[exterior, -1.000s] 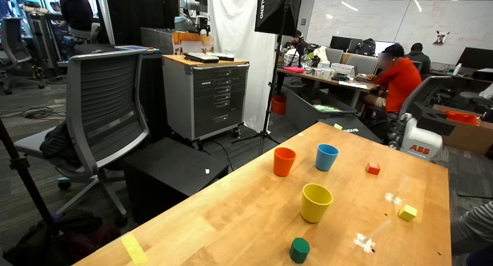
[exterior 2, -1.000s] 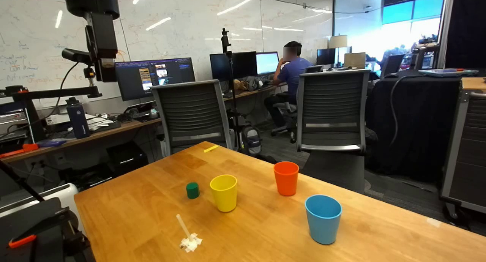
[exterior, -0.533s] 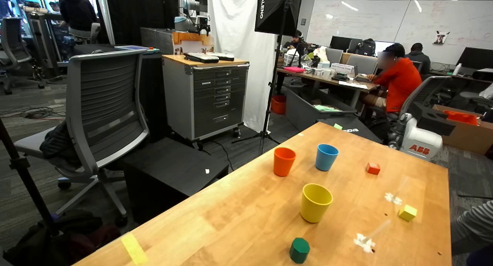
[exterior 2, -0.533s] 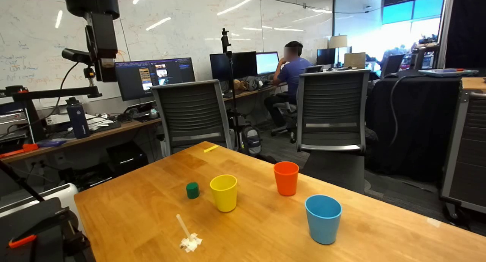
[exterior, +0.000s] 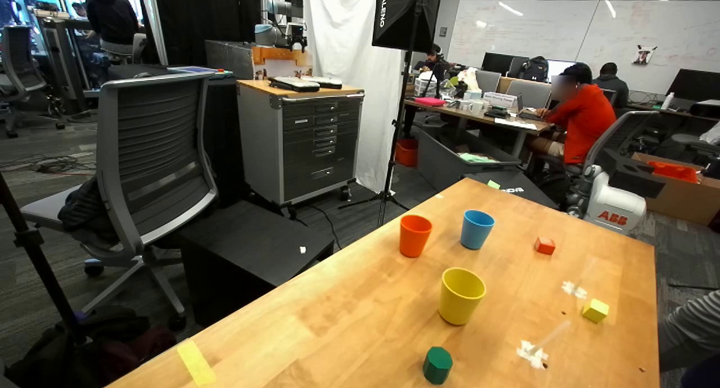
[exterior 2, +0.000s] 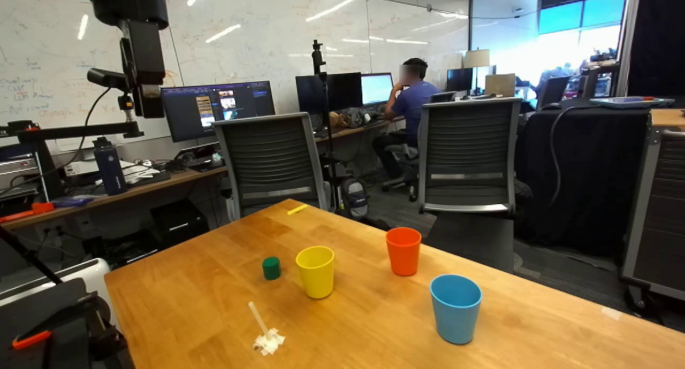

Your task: Put the orange cup into the blue cup then the yellow cup into the orange cup

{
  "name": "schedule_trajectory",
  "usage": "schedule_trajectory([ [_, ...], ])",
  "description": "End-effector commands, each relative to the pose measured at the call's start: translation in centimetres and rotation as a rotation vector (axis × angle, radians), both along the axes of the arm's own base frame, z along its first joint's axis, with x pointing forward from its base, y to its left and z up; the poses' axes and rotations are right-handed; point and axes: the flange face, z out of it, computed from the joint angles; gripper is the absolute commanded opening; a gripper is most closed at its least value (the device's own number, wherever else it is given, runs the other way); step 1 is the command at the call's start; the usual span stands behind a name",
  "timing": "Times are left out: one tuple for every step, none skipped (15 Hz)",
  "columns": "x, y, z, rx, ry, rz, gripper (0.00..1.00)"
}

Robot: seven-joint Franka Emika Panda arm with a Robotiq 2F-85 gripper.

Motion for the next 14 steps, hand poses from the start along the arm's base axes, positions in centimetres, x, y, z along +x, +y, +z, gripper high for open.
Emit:
schedule_trajectory([
  [0.0, -0.4, 0.2, 0.000, -0.009, 0.006, 1.00],
  [0.1, -0.5, 0.3, -0.001, -0.011, -0.002, 1.00],
  [0.2, -0.6, 0.4, -0.001, -0.012, 0.000, 1.00],
  [0.2, -0.7, 0.6, -0.006, -0.016, -0.005, 1.00],
  [0.3, -0.7, 0.7, -0.011, -0.016, -0.010, 1.00],
  [0.9, -1.7, 0.7, 0.024, 0.029, -0.021, 1.00],
  [0.9, -1.9, 0.7, 0.026, 0.033, -0.026, 1.00],
  [1.0, -2.2, 0.7, 0.025, 0.037, -0.035, 1.00],
  [1.1, -2.5, 0.8, 0.020, 0.040, -0.044, 1.00],
  [1.3, -2.9, 0.9, 0.024, 0.044, -0.055, 1.00],
  [1.5, -3.2, 0.9, 0.020, 0.041, -0.062, 1.00],
  [1.8, -3.5, 1.1, 0.018, 0.039, -0.069, 1.00],
  [2.0, -3.7, 1.2, 0.014, 0.036, -0.076, 1.00],
  [2.5, -4.1, 1.1, 0.011, 0.033, -0.085, 1.00],
])
